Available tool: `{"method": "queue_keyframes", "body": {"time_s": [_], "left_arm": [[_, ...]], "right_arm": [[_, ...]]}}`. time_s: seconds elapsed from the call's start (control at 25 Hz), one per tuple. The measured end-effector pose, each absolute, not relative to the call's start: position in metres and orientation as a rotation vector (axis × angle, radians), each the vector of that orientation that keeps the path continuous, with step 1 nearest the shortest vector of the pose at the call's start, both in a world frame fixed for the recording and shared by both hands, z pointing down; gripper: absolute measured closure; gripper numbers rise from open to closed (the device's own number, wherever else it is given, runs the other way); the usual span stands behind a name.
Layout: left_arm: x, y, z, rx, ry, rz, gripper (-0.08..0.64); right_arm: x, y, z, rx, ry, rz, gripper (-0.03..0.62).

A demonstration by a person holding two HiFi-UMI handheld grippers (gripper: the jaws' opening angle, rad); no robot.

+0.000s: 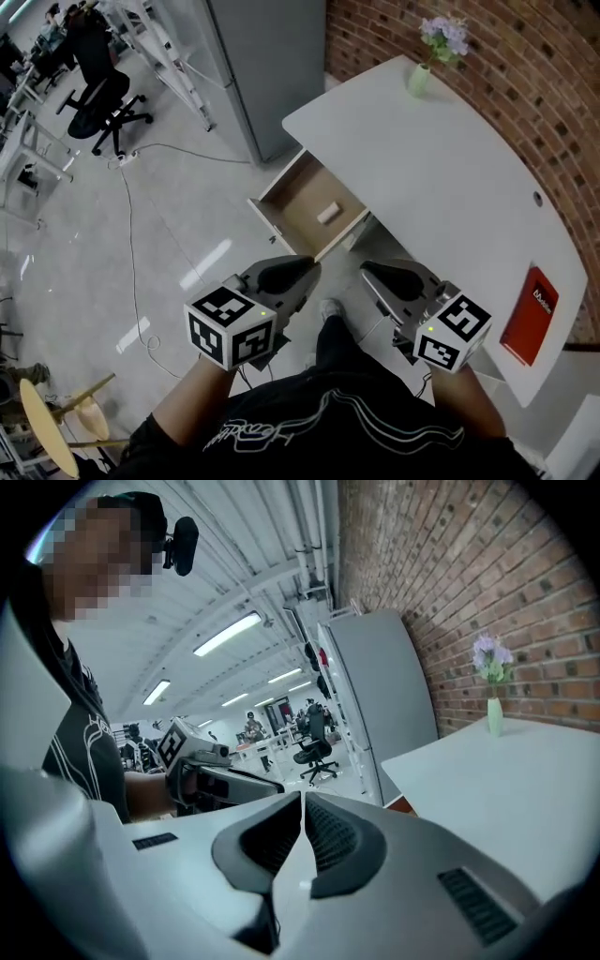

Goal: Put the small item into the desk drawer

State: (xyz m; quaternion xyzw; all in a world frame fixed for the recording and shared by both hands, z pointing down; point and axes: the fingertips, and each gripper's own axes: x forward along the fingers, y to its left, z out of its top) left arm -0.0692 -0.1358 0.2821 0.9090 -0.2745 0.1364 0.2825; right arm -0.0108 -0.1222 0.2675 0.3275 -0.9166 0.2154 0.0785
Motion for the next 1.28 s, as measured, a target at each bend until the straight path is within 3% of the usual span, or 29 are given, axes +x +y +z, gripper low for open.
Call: {"method": "queue_keyframes", "body": {"time_s": [0.48, 1.28], "left_arm": [[-0.087, -0.04, 0.181, 2.589, -0.752, 0.18, 0.537], [-0.082, -0.011, 0.195, 2.593, -0.772, 0.157, 0.537]], "right_arm": [[-0.029, -0.046, 0.203, 0.961, -2.862, 0.522, 0.549], [-0.028, -0.015, 0.208, 1.011, -2.872, 0.581, 0.551]]}}
